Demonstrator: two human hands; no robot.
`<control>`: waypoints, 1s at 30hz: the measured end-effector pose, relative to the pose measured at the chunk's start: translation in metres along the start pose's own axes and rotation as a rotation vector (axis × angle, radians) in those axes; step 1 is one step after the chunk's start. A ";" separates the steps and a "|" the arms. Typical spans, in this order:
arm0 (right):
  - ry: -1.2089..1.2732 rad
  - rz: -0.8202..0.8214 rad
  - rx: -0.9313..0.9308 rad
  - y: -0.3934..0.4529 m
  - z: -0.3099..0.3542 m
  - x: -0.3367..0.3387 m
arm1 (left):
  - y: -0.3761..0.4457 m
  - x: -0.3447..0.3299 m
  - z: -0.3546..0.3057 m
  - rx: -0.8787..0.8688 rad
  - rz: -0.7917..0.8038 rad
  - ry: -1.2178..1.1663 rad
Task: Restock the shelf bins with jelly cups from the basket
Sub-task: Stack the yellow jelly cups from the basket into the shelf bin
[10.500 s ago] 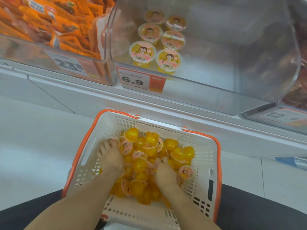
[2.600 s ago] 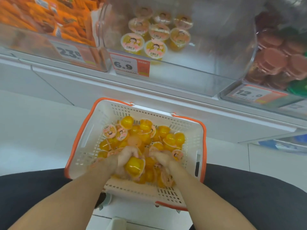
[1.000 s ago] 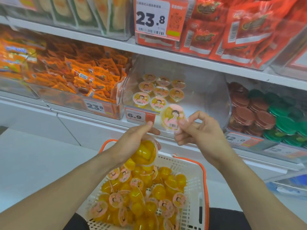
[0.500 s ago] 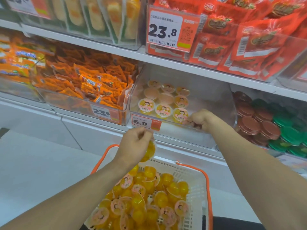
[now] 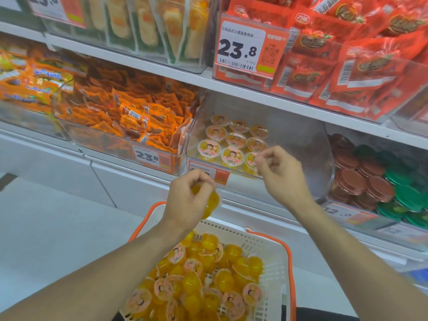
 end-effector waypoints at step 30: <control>0.777 -0.237 -0.337 -0.019 -0.017 0.009 | 0.013 -0.035 0.005 -0.314 0.151 0.800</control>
Point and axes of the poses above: each hand's wrist, its own y-axis towards the middle knuckle, its own x-axis out of the back of the hand, z = x × y, the point moved 8 cm from there along y, towards the middle knuckle, and after that the axes turned 9 degrees about x, right-handed, at the moved point
